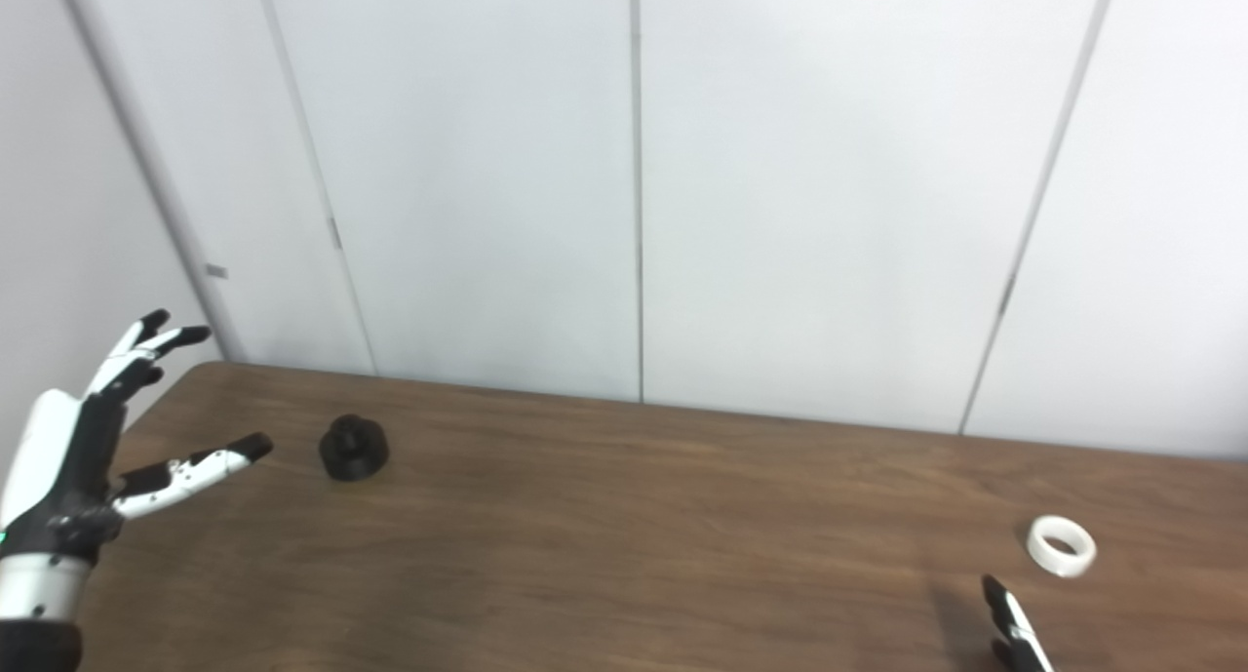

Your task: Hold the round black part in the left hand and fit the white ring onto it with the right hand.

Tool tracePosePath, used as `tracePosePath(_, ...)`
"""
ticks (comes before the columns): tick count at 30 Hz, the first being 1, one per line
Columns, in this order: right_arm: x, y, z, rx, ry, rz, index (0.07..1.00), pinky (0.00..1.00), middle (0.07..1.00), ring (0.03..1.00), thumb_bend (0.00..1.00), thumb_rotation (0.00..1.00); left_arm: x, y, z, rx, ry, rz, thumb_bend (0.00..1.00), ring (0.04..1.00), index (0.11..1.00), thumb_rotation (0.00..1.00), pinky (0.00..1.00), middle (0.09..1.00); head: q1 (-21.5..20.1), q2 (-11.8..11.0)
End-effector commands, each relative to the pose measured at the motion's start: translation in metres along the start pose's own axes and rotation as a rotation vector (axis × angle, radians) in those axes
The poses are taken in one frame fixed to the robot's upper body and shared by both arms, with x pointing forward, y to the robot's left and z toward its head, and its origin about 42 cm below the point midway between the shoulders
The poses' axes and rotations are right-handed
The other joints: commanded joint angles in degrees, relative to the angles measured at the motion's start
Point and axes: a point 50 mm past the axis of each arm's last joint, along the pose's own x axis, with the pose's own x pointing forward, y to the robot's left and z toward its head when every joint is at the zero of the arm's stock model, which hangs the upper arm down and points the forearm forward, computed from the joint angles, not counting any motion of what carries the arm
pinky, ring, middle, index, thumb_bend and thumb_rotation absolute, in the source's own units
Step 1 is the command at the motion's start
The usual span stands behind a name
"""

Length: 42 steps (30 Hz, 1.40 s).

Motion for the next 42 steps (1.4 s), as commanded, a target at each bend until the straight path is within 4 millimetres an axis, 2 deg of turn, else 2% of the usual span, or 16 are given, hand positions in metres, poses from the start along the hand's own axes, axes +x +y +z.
tracePosePath(1,0.000,-0.010,-0.008,0.001,0.030,0.001,1.000,1.00,1.000,1.000,0.38,0.63,0.021,0.009,0.000,0.020,-0.032,0.046,0.95,0.984,0.831,0.41,0.88,0.981,0.7,0.0)
tracePosePath(3,-0.001,-0.012,-0.011,0.017,0.028,0.005,1.000,1.00,1.000,1.000,0.37,0.61,0.027,0.002,-0.010,0.015,0.009,0.020,0.99,0.994,0.836,0.43,0.90,0.991,1.4,-0.1)
tracePosePath(6,0.000,-0.014,-0.013,0.025,0.015,0.004,1.000,1.00,1.000,1.000,0.36,0.61,0.036,-0.008,-0.022,0.023,0.059,-0.036,1.00,1.000,0.850,0.45,0.99,1.000,2.6,-0.1)
tracePosePath(10,0.000,-0.018,-0.013,0.031,0.008,0.001,1.000,1.00,1.000,1.000,0.36,0.61,0.050,-0.017,-0.034,0.021,0.117,-0.133,1.00,1.000,0.849,0.44,1.00,1.000,3.9,0.0)
tracePosePath(14,0.001,-0.020,-0.012,0.024,0.000,-0.003,1.000,1.00,1.000,1.000,0.35,0.61,0.071,-0.022,-0.040,0.026,0.160,-0.247,1.00,1.000,0.867,0.49,1.00,1.000,5.3,0.1)
tracePosePath(16,0.001,-0.020,-0.012,0.006,0.007,-0.012,1.000,1.00,1.000,1.000,0.42,0.65,0.079,-0.024,-0.044,0.020,0.179,-0.288,1.00,1.000,0.869,0.49,1.00,1.000,5.8,0.0)
tracePosePath(18,0.003,-0.021,-0.011,-0.001,0.010,-0.017,1.000,0.95,1.000,1.000,0.59,0.72,0.086,-0.027,-0.048,0.009,0.198,-0.321,1.00,1.000,0.861,0.49,1.00,1.000,6.3,-0.2)
tracePosePath(20,0.003,-0.021,-0.011,-0.005,0.013,-0.021,1.000,0.94,1.000,1.000,0.67,0.75,0.091,-0.033,-0.054,0.026,0.238,-0.353,1.00,1.000,0.862,0.49,1.00,1.000,6.9,-0.3)
tracePosePath(22,0.003,-0.022,-0.011,-0.013,0.016,-0.022,0.999,0.93,1.000,1.000,0.69,0.77,0.096,-0.039,-0.058,0.044,0.274,-0.374,1.00,1.000,0.870,0.49,1.00,1.000,7.4,-0.3)
tracePosePath(26,0.002,-0.026,-0.012,-0.034,0.012,-0.022,1.000,0.92,1.000,1.000,0.69,0.80,0.100,-0.049,-0.060,0.082,0.321,-0.402,1.00,1.000,0.892,0.49,1.00,1.000,8.4,-0.4)
tracePosePath(33,-0.001,-0.030,-0.016,-0.030,0.020,-0.022,1.000,0.95,1.000,1.000,0.66,0.77,0.105,-0.062,-0.069,0.118,0.370,-0.449,1.00,1.000,0.917,0.50,1.00,1.000,9.6,-0.4)
tracePosePath(42,-0.006,-0.033,-0.015,-0.048,0.025,-0.024,1.000,0.95,1.000,1.000,0.62,0.78,0.104,-0.078,-0.074,0.163,0.395,-0.485,1.00,1.000,0.921,0.48,1.00,1.000,9.8,-0.1)
